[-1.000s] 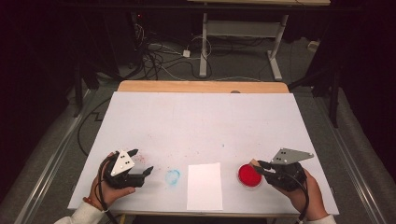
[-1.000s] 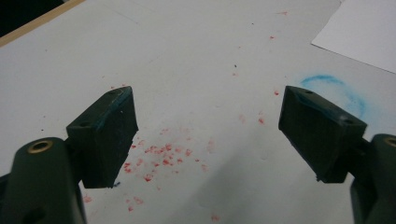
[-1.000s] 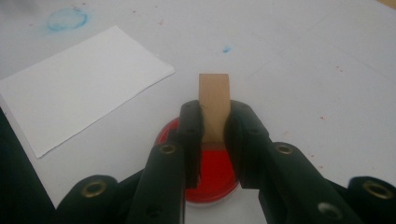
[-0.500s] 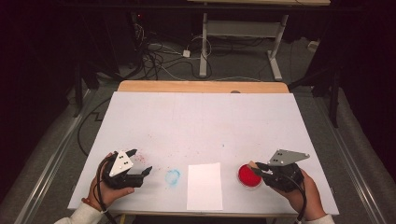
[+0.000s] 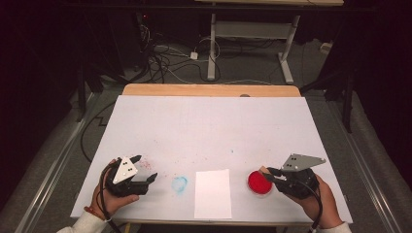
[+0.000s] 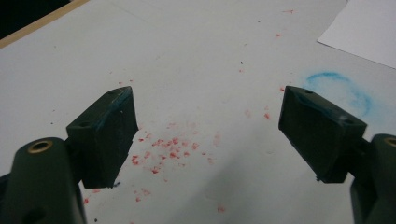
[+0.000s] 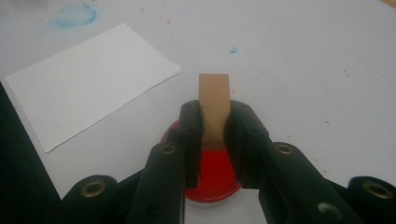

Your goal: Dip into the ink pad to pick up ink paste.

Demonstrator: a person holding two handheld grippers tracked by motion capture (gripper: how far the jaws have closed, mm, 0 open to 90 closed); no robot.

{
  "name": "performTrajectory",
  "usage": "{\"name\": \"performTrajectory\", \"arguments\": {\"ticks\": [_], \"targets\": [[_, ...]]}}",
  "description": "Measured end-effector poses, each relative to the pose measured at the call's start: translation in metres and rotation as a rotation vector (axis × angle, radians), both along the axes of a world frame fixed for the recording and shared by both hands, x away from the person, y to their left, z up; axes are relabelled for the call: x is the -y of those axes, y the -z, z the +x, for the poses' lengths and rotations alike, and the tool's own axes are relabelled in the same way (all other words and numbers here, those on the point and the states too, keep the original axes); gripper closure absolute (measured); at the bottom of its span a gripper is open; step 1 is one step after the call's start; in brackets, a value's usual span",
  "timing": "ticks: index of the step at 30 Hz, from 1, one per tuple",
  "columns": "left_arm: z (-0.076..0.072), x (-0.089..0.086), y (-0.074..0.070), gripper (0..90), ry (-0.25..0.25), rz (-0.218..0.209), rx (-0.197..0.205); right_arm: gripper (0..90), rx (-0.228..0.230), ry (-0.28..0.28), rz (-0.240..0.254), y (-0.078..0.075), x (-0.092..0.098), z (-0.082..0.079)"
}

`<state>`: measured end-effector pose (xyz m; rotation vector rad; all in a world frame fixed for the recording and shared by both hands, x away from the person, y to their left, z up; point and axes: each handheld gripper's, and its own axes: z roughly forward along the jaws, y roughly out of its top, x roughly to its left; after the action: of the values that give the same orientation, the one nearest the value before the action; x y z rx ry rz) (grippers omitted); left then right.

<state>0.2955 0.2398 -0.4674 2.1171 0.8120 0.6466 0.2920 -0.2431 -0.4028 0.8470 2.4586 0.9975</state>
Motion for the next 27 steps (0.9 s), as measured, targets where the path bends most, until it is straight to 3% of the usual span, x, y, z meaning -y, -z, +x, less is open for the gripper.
{"name": "performTrajectory", "arguments": {"ticks": [9,12,17,18,22,25,27], "targets": [[-0.002,0.002,-0.002,18.8,0.001,0.003,0.010,75.7,0.014,-0.031,0.011,-0.015,-0.002,-0.007],[-0.002,0.002,-0.002,18.8,0.003,0.006,0.005,75.6,0.009,-0.034,-0.022,-0.013,-0.005,-0.007],[-0.002,0.002,-0.002,18.8,0.008,0.016,0.020,75.7,-0.044,-0.032,-0.055,0.004,-0.009,0.002],[-0.002,0.002,-0.002,18.8,0.009,0.017,0.019,75.7,-0.081,-0.037,-0.085,0.015,-0.011,0.006],[-0.004,0.003,-0.002,18.9,0.008,0.015,0.004,75.7,-0.137,-0.038,-0.139,0.035,-0.014,0.012],[-0.004,0.003,-0.002,18.8,0.011,0.017,0.004,75.7,-0.145,-0.035,-0.168,0.042,-0.015,0.014],[-0.005,0.003,-0.002,18.8,0.014,0.018,0.005,75.9,-0.150,-0.031,-0.145,0.043,-0.012,0.014]]}}
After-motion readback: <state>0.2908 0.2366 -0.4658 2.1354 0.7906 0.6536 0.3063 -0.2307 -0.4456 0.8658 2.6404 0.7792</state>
